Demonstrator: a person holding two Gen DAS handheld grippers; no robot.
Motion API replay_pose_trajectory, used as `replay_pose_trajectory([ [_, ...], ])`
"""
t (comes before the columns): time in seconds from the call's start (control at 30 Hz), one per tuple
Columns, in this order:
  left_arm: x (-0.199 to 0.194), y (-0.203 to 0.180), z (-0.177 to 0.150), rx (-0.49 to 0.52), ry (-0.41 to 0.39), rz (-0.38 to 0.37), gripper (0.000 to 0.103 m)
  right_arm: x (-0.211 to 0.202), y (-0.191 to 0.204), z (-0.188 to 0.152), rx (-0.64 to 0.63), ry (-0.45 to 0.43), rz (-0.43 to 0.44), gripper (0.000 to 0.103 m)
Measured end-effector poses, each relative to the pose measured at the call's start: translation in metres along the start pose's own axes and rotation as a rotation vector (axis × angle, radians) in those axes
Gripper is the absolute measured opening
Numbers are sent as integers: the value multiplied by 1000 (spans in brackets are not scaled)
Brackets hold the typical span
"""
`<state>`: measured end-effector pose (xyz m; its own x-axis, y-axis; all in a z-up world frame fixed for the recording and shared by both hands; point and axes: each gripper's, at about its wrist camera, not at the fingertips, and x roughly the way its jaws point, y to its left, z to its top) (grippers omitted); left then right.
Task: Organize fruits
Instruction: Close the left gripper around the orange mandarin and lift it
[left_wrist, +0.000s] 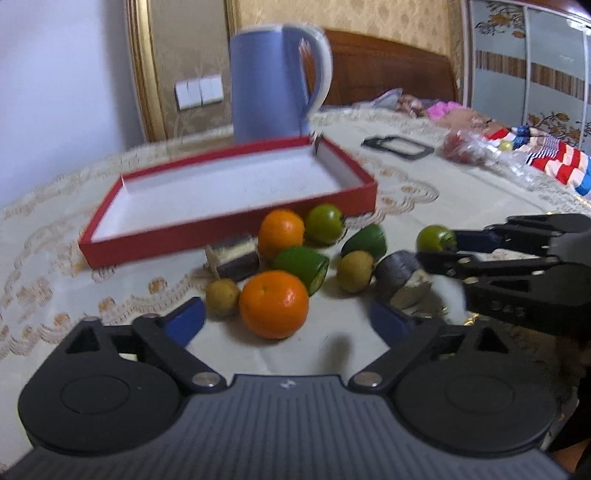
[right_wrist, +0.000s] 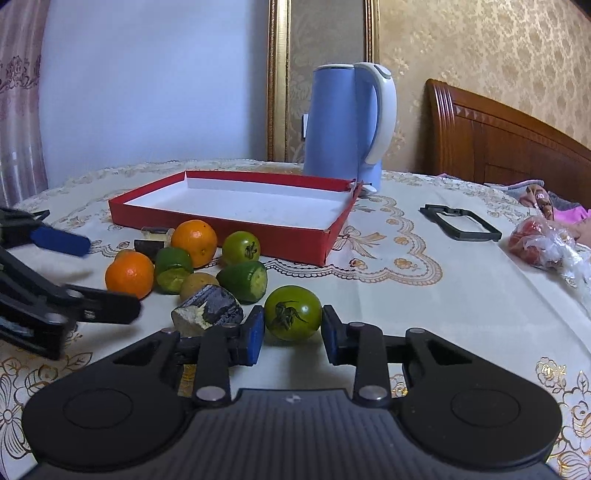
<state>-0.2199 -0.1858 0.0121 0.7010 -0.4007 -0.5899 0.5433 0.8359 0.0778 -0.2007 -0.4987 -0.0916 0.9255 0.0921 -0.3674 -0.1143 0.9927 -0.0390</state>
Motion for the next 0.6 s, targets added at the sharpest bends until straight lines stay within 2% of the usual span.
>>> replay_pose_trajectory([
  [0.13, 13, 12, 1, -99, 49, -32, 86, 0, 0, 0, -1, 5, 7, 32],
  [0.2, 15, 13, 1, -112, 46, -27, 83, 0, 0, 0, 0, 4, 13, 32],
  [0.27, 16, 15, 2, -128, 44, -32, 69, 1, -1, 0, 5, 4, 19, 32],
  [0.33, 16, 17, 3, -140, 44, -34, 52, 1, -1, 0, 7, 5, 19, 32],
  [0.4, 17, 19, 4, -146, 42, -34, 42, 1, -1, 0, 8, 5, 19, 32],
  [0.6, 15, 21, 3, -153, 29, -45, 40, 2, 0, 0, 4, 8, 11, 32],
])
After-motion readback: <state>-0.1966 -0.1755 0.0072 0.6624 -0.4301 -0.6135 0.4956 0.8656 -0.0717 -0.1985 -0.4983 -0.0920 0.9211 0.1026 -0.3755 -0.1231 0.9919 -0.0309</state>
